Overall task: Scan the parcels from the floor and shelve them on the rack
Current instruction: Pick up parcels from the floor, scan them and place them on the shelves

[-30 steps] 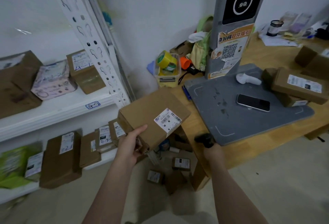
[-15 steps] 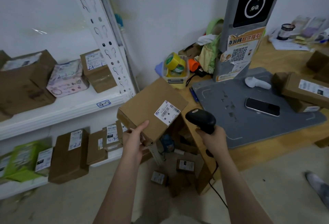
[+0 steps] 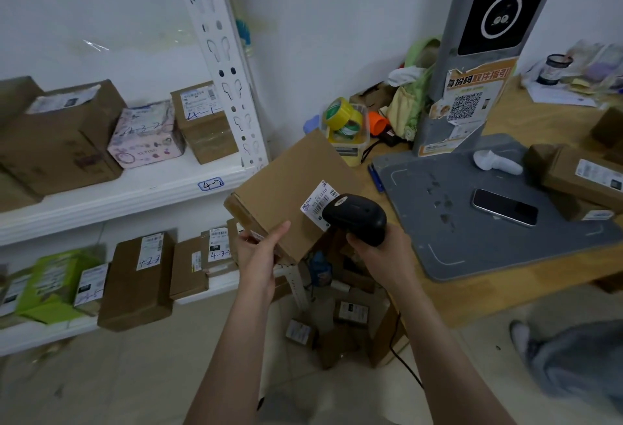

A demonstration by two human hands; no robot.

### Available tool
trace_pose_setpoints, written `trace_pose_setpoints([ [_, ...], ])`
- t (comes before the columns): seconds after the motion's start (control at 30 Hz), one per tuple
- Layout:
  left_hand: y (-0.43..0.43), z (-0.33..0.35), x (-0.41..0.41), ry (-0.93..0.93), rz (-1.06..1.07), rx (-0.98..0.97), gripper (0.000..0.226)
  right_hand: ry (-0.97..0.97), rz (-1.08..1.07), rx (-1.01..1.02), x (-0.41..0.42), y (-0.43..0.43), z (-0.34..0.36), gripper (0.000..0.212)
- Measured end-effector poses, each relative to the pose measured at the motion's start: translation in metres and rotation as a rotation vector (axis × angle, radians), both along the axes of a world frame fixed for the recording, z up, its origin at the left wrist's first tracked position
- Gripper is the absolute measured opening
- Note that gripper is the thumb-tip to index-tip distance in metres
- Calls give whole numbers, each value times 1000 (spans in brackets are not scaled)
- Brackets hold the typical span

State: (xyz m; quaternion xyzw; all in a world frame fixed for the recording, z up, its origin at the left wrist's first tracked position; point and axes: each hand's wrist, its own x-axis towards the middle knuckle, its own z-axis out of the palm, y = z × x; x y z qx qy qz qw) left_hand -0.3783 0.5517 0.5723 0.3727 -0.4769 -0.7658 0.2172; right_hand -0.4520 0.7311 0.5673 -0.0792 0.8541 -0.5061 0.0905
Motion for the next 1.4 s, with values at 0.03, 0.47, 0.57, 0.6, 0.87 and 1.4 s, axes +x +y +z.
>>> trace_pose_setpoints([
  [0.03, 0, -1, 0, 2, 5, -2, 75, -3, 6, 11, 1, -1, -1, 26],
  [0.47, 1, -5, 0, -2, 5, -15, 77, 5, 4, 76, 5, -1, -5, 16],
  [0.57, 2, -5, -1, -9, 6, -22, 73, 10, -2, 82, 4, 0, -5, 21],
  [0.6, 3, -5, -1, -8, 5, -21, 73, 5, -1, 74, 3, 1, -6, 19],
  [0.87, 5, -12, -5, -82, 87, 54, 68, 5, -80, 20, -6, 15, -25, 10],
  [1.4, 53, -11, -21, -224, -23, 100, 54, -379, -253, 227, -40, 70, -131, 25],
])
